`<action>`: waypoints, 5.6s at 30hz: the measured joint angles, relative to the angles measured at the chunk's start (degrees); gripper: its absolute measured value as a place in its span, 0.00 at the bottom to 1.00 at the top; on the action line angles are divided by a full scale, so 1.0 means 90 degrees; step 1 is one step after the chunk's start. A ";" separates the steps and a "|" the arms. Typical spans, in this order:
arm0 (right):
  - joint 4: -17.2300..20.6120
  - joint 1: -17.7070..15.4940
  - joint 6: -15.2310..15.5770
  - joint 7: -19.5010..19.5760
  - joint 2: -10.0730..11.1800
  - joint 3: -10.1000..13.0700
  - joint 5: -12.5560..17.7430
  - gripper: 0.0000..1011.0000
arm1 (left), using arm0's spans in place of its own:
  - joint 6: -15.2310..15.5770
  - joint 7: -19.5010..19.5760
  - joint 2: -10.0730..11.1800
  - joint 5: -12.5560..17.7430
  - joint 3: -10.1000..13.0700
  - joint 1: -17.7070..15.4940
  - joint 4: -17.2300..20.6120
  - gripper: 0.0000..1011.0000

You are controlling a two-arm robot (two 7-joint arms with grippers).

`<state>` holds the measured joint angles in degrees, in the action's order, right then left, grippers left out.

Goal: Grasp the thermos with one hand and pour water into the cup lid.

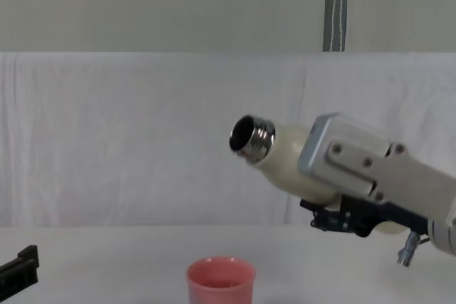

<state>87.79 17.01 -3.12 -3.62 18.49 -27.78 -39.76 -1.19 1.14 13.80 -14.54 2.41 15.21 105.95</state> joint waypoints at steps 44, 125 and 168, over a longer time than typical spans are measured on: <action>-0.0717 -0.0585 -0.0420 -0.0691 -0.1244 0.2257 0.4687 0.94 | 0.0000 0.0000 0.0000 0.0000 0.0000 0.0000 0.0000 0.99; -0.1061 -0.0823 -0.0618 -0.0608 -0.1407 0.2370 0.5072 0.99 | 0.0000 0.0000 0.0000 0.0000 0.0000 0.0000 0.0000 0.99; -0.0899 -0.0913 -0.0612 -0.0713 -0.1361 0.2378 0.5198 0.99 | 0.0000 0.0000 0.0000 0.0000 0.0000 0.0000 0.0000 0.99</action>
<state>79.70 8.80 -8.63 -10.04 6.24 -6.38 7.02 -1.19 1.14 13.80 -14.54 2.42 15.21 105.95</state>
